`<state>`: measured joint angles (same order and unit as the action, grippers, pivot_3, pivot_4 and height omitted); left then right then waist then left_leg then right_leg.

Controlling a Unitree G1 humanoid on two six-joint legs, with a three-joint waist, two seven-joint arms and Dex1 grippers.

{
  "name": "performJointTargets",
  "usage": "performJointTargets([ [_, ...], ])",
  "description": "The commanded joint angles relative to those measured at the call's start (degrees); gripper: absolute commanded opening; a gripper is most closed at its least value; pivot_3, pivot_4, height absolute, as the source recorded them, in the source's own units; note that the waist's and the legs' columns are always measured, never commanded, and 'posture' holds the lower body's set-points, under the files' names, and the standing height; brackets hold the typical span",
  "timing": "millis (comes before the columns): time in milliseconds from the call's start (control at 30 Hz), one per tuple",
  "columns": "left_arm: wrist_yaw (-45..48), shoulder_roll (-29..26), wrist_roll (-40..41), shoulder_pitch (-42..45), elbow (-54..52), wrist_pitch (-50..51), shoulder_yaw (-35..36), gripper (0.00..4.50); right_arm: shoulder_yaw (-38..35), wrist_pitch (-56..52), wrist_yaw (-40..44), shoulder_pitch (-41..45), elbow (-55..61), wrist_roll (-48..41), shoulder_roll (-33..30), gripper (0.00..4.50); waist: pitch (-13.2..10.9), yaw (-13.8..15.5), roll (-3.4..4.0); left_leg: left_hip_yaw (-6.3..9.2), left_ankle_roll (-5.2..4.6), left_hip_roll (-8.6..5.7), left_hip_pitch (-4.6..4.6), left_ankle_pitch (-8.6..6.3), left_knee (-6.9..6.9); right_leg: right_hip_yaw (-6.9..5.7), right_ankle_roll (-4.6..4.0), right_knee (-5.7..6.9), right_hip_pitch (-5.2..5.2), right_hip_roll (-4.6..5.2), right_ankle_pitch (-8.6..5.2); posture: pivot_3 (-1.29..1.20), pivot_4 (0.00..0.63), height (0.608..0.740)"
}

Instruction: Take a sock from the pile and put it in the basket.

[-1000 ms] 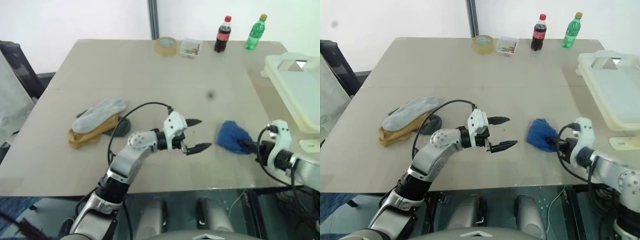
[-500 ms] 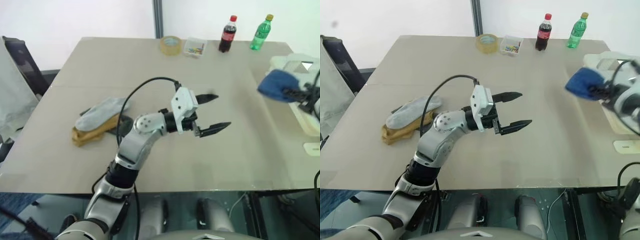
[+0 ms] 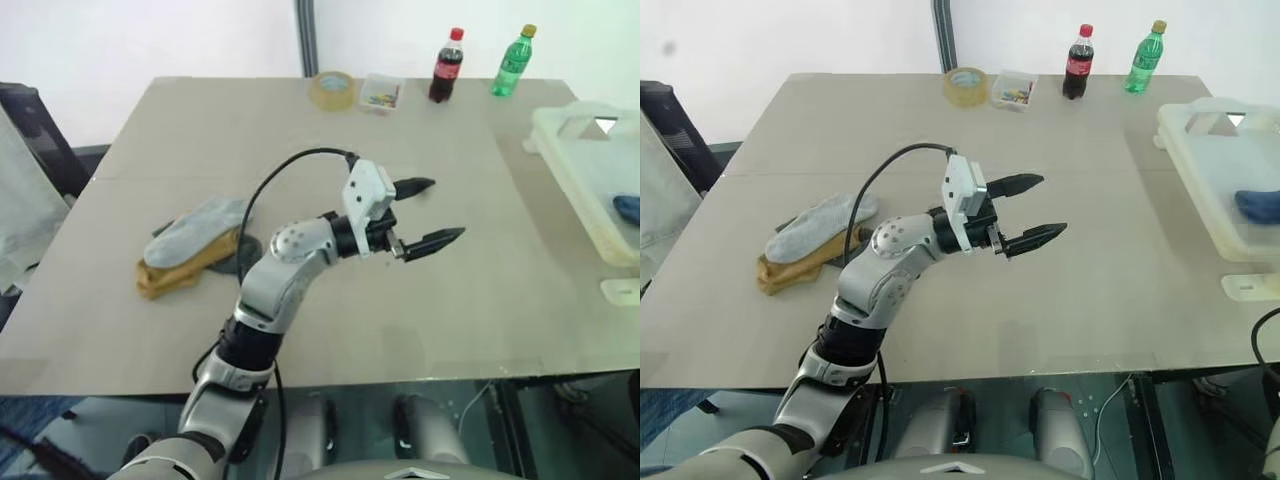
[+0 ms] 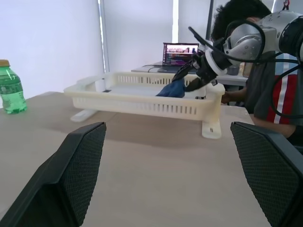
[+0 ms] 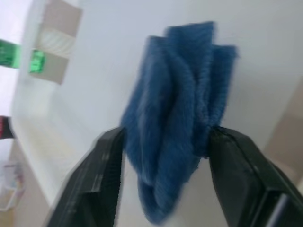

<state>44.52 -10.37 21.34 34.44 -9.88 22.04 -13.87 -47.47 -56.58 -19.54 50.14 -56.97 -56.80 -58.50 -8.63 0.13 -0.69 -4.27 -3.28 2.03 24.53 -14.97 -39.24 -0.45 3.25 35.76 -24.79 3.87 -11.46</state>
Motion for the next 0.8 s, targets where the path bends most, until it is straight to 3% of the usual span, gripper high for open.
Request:
performJointTargets([
  [33, -0.08, -0.17, -0.21, 0.57, -0.99, -0.67, 0.24, 4.5, -1.68, -1.08, -1.08, 0.36, 4.77, 0.59, -1.46, 3.23, 0.0, 0.23, 0.01, 0.0, 0.0, 0.01, 0.01, 0.0, 0.0, -0.01, 0.0, 0.0, 0.0, -0.01, 0.0, 0.0, 0.15, 0.74],
  [167, -0.09, -1.43, -0.82, 0.06, -0.77, -0.81, 0.71, 4.5, -2.24, -6.64, -3.1, -1.4, 16.89, -0.17, 0.44, 3.23, -0.02, 0.54, 0.15, 0.01, 0.0, 0.01, 0.04, 0.0, 0.0, 0.02, 0.01, 0.0, -0.03, 0.0, 0.01, 0.0, 0.15, 0.74],
  [367, -0.95, -6.03, -2.85, -0.38, 0.74, -1.47, 3.8, 4.5, -5.74, -23.75, -9.78, -2.42, 38.56, -12.07, 9.45, 3.23, -0.02, 0.19, 0.16, 0.04, 0.0, 0.08, -0.01, 0.0, -0.01, 0.02, 0.01, 0.1, -0.03, -0.06, 0.02, 0.0, 0.15, 0.74],
  [467, -1.72, -8.47, -3.6, -1.24, 1.24, -1.96, 5.71, 4.5, 0.96, -26.64, 1.8, -9.97, 53.56, -15.98, 11.94, 3.23, -0.01, 0.44, 0.18, 0.13, 0.0, 0.11, -0.01, 0.0, 0.0, -0.03, 0.0, 0.16, -0.04, -0.11, 0.02, 0.0, 0.15, 0.74],
  [633, -1.91, -12.13, -4.27, -6.54, -0.56, -2.01, 7.17, 4.5, 18.02, -9.74, 30.95, -33.16, 78.96, -5.91, 12.04, 3.23, 0.01, 0.78, 0.19, 0.22, 0.0, 0.14, 0.1, -0.01, 0.01, -0.1, 0.04, 0.02, -0.01, -0.13, 0.0, 0.0, 0.15, 0.74],
  [800, -5.2, -13.73, -2.26, -14.69, -4.57, 1.48, 11.7, 4.5, 30.47, 16.2, 53.22, -52.94, 84.56, 11.76, 13.82, 3.23, -0.01, 0.64, 0.14, 0.16, -0.07, 0.12, 0.1, -0.05, -0.1, -0.09, 0.09, 0.04, 0.0, 0.1, -0.03, 0.0, 0.15, 0.74],
])
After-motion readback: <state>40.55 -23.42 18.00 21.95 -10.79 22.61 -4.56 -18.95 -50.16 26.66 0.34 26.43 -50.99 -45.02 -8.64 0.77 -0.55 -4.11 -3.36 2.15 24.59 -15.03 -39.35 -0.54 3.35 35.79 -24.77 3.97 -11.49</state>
